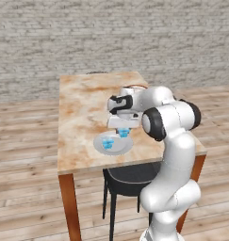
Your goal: Place two yogurt containers on each plate.
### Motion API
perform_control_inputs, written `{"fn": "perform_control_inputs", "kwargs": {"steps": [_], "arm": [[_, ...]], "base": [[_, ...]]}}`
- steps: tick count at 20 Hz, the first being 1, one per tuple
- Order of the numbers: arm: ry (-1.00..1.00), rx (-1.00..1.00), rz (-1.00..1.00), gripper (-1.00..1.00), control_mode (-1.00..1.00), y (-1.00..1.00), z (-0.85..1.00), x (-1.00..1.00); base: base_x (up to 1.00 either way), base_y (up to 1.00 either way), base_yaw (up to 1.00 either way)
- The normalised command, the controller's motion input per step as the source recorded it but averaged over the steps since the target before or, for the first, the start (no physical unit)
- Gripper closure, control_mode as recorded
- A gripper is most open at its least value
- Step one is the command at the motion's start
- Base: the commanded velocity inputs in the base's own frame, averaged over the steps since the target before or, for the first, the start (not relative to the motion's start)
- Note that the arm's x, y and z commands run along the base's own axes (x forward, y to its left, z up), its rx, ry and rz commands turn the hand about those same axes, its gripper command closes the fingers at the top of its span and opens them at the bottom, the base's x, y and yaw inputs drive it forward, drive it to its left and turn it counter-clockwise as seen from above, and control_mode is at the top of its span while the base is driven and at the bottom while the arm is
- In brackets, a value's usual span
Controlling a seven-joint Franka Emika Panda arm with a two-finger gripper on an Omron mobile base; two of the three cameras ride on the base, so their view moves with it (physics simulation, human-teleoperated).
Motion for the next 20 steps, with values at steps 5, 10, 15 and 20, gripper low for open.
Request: {"fn": "perform_control_inputs", "kwargs": {"steps": [5, 10, 15, 20], "arm": [[0.21, -0.01, 0.05, 1.00, -1.00, 0.21, -0.11, 0.20], [0.15, 0.00, 0.01, 1.00, -1.00, 0.01, -0.42, 0.14], [0.06, 0.00, 0.00, 1.00, -1.00, 0.00, -0.24, 0.40], [0.05, 0.00, 0.00, -1.00, -1.00, 0.00, 0.00, 0.02]], "base": [[0.00, 0.00, 0.00], [0.00, 0.00, 0.00], [0.00, 0.00, 0.00], [0.00, 0.00, 0.00]]}}
